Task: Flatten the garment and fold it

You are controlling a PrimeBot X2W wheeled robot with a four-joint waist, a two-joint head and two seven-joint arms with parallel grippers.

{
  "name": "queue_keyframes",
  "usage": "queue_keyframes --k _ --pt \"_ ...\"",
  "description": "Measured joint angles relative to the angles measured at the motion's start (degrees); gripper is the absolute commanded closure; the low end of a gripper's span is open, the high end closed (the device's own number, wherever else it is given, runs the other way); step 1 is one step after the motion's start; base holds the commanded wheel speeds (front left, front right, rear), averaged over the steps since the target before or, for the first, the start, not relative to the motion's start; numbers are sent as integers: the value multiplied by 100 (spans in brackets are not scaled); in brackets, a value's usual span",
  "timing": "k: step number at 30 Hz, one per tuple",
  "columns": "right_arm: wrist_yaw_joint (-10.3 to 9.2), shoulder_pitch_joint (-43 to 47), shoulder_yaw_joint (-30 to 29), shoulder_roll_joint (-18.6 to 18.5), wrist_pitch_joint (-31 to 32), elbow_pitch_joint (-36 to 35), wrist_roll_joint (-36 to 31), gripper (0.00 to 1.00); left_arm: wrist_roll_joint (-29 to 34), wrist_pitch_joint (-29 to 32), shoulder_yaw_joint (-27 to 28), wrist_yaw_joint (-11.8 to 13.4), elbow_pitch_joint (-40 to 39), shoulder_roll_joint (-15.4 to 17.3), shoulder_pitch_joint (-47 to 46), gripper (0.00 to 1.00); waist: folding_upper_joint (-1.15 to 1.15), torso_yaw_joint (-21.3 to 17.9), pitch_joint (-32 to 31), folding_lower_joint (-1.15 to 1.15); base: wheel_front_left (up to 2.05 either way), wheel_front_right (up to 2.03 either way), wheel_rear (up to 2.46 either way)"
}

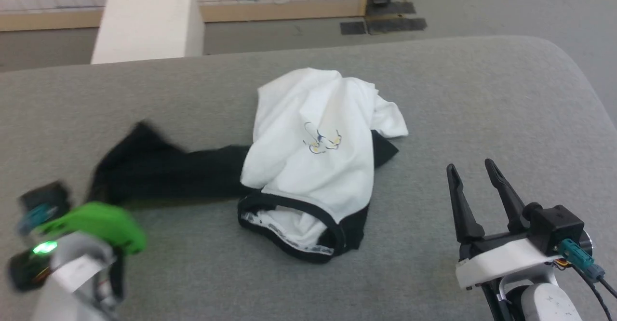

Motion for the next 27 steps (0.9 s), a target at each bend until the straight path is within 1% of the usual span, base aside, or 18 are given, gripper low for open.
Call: queue_keyframes --k 4,7,8,9,10,14,17,20,21,23,27 --pt "0 8 -5 0 13 -25 0 0 0 118 380 339 -573 289 723 100 0 207 -86 0 0 0 0" --pt "0 18 -29 1 75 -24 1 0 -46 220 590 531 -867 346 1090 100 0 342 -123 0 0 0 0" --pt "0 21 -33 1 115 -21 0 0 -113 281 626 531 -945 334 1161 43 0 385 -132 0 0 0 0" --pt "0 24 -37 1 154 -16 0 0 -166 342 610 522 -1007 325 1209 7 0 418 -137 0 0 0 0" --pt "0 33 -49 1 201 -13 0 0 -215 390 568 488 -1099 296 1262 0 0 456 -139 0 0 0 0" --pt "0 47 -113 0 330 0 -1 0 -245 305 236 271 -1484 78 1346 0 0 579 -107 0 0 0 0" --pt "0 47 -142 1 361 -12 -1 0 -29 136 -274 68 -1683 -55 1345 0 0 663 -63 0 0 0 0" --pt "0 46 -148 1 363 -25 -1 0 253 140 -909 -86 -1820 -279 1328 0 0 740 -15 0 0 0 0" --pt "0 46 -145 1 364 -27 -1 0 375 204 -1145 -138 -1822 -357 1307 0 0 760 3 0 0 0 0" --pt "0 42 -131 1 365 -31 -1 0 499 349 -1445 -240 -1706 -437 1207 0 0 779 39 0 0 0 0" --pt "0 -12 -29 3 371 -30 4 0 835 700 -1745 -232 -1248 -436 758 0 0 728 98 0 0 0 0"
